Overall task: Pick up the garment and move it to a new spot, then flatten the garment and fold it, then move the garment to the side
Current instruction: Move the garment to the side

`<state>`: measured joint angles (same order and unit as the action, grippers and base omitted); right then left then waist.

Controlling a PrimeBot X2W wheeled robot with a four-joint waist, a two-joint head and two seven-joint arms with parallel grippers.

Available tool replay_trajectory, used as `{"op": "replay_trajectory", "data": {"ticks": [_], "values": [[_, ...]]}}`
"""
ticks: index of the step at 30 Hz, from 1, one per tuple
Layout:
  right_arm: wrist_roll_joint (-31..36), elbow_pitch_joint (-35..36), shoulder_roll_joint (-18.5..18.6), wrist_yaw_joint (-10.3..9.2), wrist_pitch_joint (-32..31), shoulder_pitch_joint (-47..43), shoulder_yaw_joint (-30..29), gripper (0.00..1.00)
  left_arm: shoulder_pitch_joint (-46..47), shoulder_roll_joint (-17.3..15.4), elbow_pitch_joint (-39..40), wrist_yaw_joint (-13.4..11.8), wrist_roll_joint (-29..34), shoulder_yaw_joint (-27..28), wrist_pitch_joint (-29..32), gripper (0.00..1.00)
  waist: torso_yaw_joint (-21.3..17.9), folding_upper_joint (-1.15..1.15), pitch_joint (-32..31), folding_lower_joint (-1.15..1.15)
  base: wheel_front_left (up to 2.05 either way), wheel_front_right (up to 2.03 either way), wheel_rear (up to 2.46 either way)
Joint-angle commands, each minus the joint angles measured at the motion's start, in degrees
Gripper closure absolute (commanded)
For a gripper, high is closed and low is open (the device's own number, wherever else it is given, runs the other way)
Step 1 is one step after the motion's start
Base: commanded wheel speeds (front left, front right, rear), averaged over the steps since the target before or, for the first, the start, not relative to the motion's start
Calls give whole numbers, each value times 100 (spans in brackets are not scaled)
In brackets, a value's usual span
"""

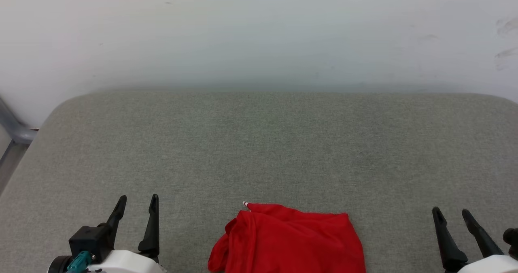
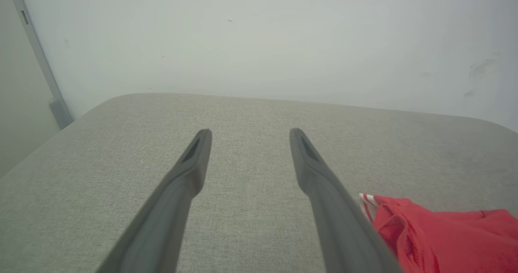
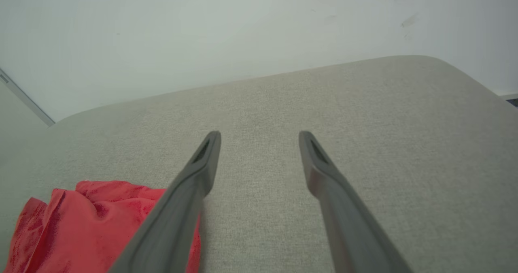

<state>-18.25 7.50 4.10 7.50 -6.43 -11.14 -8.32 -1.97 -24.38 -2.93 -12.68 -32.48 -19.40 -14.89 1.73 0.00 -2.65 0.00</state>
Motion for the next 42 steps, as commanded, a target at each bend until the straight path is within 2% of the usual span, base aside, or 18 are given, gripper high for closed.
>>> {"op": "replay_trajectory", "data": {"ticks": [1, 6, 9, 12, 19, 31, 32, 33, 34, 42], "values": [[-110, -88, 106, -4, -128, -37, -79, 0, 73, 40, 2, 23, 31, 7, -33, 0, 71, 0, 65, 0, 0, 0, 0], [-834, -574, 435, -3, -1218, -62, -73, 0, 251, 82, -7, 136, 71, -13, -37, 0, 268, 0, 236, 0, 0, 0, 0], [-1281, -737, 602, -3, -1935, -45, 269, 0, 370, 113, 16, 194, 102, 10, -38, 0, 367, 0, 421, 0, 0, 0, 0], [-1574, -810, 672, -3, -2236, 107, 595, 0, 481, 170, 15, 264, 150, 31, -40, 0, 468, 0, 572, 0, 0, 0, 0], [-1986, -1224, 670, -3, -2425, 514, 1326, 0, 665, 326, -39, 410, 258, 83, -41, 0, 600, 0, 808, 0, 0, 0, 0], [-2370, -2131, 779, -8, -2488, 1073, 2056, 0, 793, 515, -140, 658, 404, 294, -40, 0, 666, 0, 1065, 0, 0, 0, 0], [-2413, -2187, 786, -8, -2488, 1105, 2103, 17, 797, 543, -158, 681, 411, 311, -39, 0, 669, 0, 1072, 0, 0, 0, 0], [-2440, -2233, 804, -8, -2481, 1146, 2160, 55, 806, 566, -169, 712, 414, 329, -36, 0, 672, 0, 1079, 0, 0, 0, 0], [-2463, -2268, 826, -8, -2451, 1165, 2200, 100, 817, 586, -184, 729, 431, 345, -36, 0, 675, 0, 1082, 0, 0, 0, 0], [-2590, -2240, 1107, -7, -2208, 1357, 2373, 100, 643, 693, -344, 829, 556, 455, -36, 0, 596, 0, 827, 0, 0, 0, 0]]}}
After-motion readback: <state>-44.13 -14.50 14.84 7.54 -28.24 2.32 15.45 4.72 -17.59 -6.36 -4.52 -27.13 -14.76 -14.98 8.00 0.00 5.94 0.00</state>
